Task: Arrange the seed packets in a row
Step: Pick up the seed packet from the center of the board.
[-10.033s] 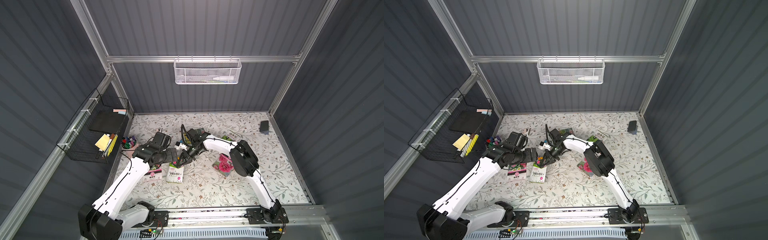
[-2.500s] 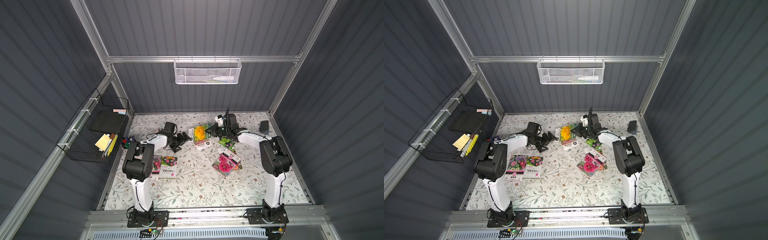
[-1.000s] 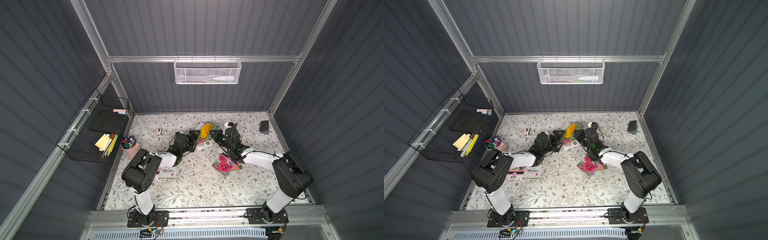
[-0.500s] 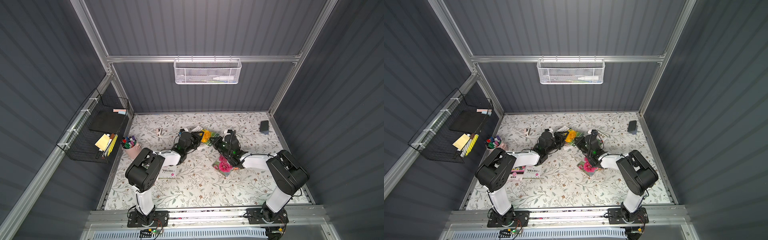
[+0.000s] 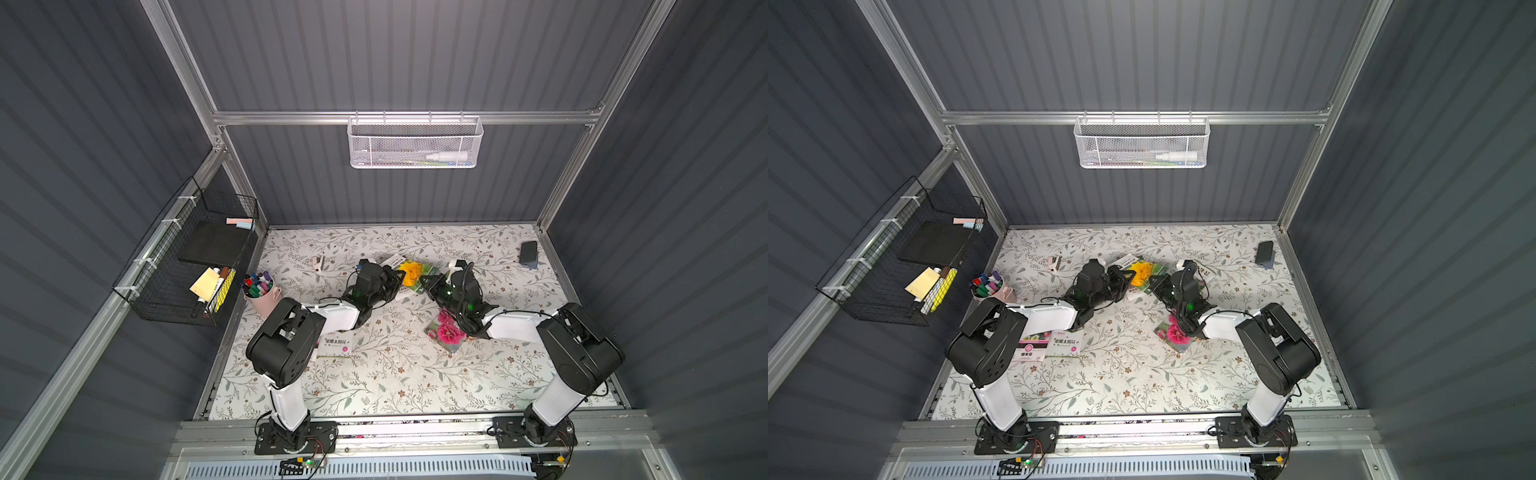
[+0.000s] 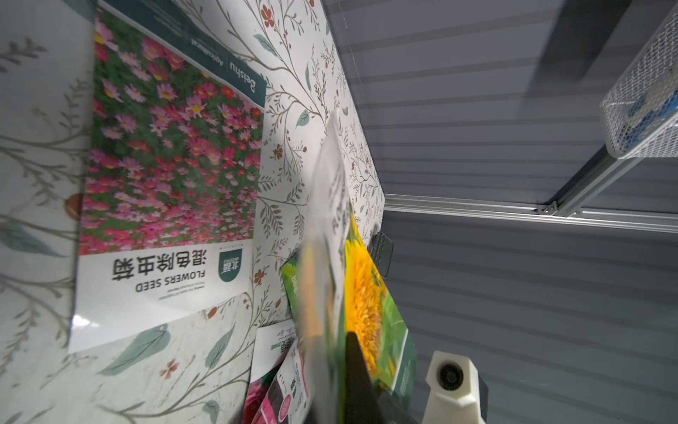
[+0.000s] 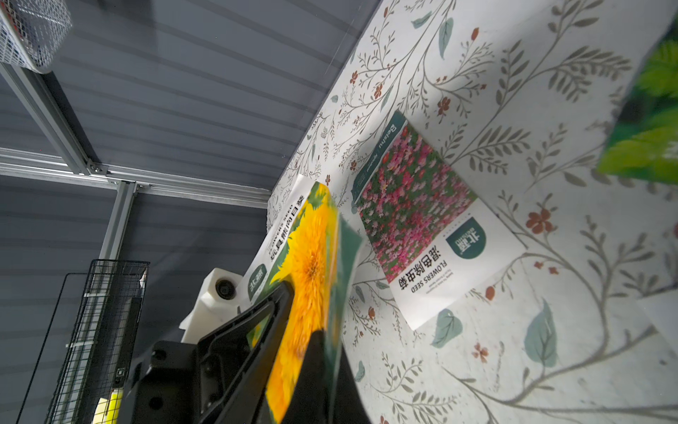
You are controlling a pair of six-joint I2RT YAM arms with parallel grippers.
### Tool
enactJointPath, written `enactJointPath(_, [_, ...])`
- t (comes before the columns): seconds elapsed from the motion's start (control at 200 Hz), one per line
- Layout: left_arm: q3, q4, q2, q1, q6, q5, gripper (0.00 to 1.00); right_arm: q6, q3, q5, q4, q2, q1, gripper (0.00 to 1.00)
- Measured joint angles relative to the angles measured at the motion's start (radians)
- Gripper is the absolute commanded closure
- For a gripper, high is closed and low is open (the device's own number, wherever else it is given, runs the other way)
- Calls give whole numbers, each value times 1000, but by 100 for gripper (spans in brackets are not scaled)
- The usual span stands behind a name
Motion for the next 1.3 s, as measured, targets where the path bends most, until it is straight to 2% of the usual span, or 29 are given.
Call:
enactJointPath(0.04, [5,-43,-21,1,22,12,100,-4,0,-10,-12,-3,0,64])
enactJointPath(0.11, [26,-151,-66,3,85,70,100,-34,3,-37,-43,-13,-11,43])
enactJointPath(0.16, [48,-230,-100,4,131,123,100,-62,6,-68,-87,-26,-27,35])
enactJointPath(0.315, [118,-499,-225,16,327,335,100,-167,10,-213,-288,-134,-127,21])
enactJointPath(0.415, [148,-640,-282,26,430,472,100,-272,29,-342,-412,-218,-200,20])
enactJointPath(0.53, [164,-734,-286,33,496,630,100,-369,94,-497,-526,-258,-223,20])
enactJointPath(0.71, [164,-790,-264,38,551,785,100,-370,98,-744,-481,-237,-222,25])
enactJointPath(0.89, [163,-809,-262,41,590,830,100,-292,-14,-851,-364,-203,-222,31])
enactJointPath(1.04, [163,-826,-241,61,608,836,100,-218,-83,-893,-255,-201,-222,50])
enactJointPath(1.301, [163,-842,-200,101,625,835,100,-135,-131,-889,-156,-254,-222,60])
